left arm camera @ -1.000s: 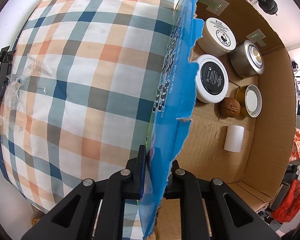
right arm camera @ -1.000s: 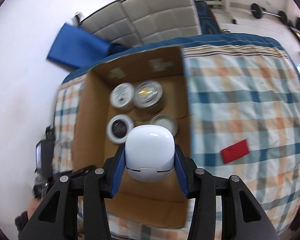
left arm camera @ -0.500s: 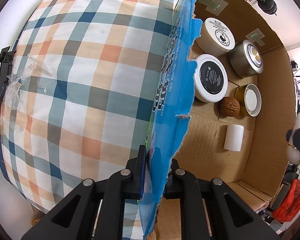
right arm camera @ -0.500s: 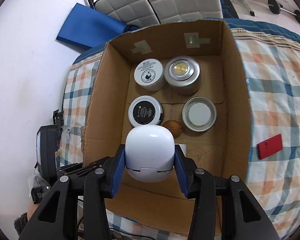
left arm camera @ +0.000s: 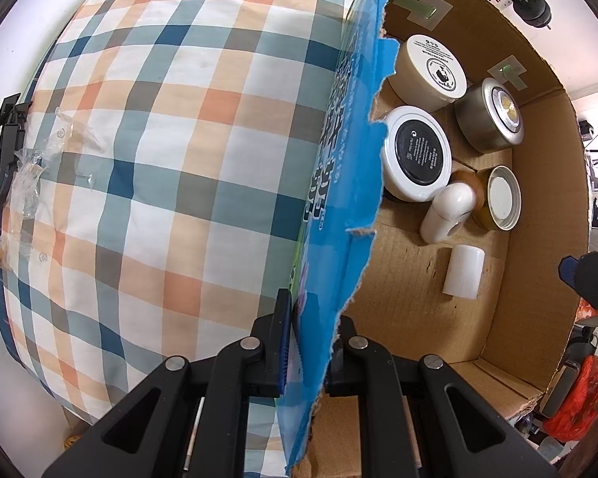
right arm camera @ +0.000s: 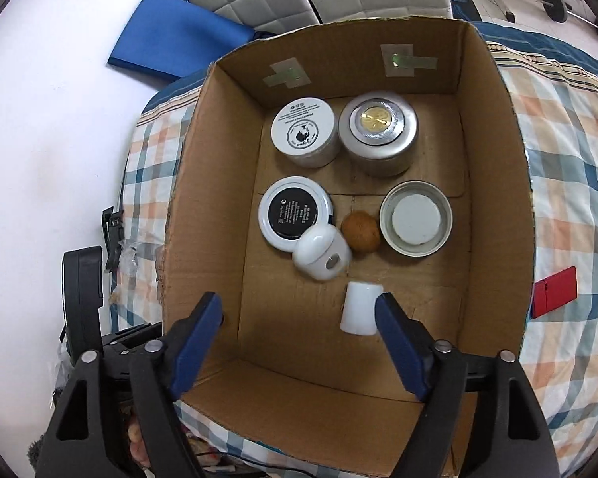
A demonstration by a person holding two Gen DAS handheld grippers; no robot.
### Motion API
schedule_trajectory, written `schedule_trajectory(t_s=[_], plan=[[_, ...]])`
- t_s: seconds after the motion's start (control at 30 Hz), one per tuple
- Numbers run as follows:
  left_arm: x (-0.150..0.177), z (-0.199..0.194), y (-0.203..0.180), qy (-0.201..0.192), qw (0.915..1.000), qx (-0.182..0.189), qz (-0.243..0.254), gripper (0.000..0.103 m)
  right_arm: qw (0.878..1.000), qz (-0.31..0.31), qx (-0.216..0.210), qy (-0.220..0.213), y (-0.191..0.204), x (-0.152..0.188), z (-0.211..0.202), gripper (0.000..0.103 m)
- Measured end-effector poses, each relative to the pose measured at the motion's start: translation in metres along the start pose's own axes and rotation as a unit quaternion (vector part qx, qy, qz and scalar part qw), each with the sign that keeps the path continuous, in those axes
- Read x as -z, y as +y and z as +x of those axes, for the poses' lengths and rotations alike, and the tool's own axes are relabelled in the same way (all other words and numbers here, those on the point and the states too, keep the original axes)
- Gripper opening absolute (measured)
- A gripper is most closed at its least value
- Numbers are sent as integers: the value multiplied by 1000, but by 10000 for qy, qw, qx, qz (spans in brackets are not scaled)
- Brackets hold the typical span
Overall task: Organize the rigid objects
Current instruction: 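Reach the right tool to the red rectangular block and grasp it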
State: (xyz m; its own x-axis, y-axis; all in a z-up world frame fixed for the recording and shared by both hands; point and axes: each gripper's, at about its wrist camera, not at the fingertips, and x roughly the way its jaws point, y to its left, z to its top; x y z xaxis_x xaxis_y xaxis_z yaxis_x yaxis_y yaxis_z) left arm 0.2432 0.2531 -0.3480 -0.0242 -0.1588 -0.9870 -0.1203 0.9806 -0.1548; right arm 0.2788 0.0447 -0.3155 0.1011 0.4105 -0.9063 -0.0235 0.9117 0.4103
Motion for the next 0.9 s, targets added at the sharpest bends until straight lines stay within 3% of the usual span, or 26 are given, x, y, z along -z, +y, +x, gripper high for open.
schedule_trajectory(t_s=[0.23,0.3,0.33,0.37,0.7,0.9], plan=[[0,-1,0,-7,10000,-5,12,9,9997,155,154,-90,-11,-2,-7,86],[1,-1,0,-9,10000,-7,14,9,9995,164,217,-133,-12,-4,-10,94],[1,-1,0,-12,10000,-2,10,9,9993,187,267,-168,-13,-4,-12,102],[1,-1,0,-10,10000,-1,6,9,9990,213,342,-210,-14,-4,-15,103],[2,0,0,-14,10000,12,-7,9,9891,56,1253,-769,-10,-8,-50,103],[2,-1,0,-16,10000,11,-5,9,9853,-13,1432,-927,-4,-7,-63,103]])
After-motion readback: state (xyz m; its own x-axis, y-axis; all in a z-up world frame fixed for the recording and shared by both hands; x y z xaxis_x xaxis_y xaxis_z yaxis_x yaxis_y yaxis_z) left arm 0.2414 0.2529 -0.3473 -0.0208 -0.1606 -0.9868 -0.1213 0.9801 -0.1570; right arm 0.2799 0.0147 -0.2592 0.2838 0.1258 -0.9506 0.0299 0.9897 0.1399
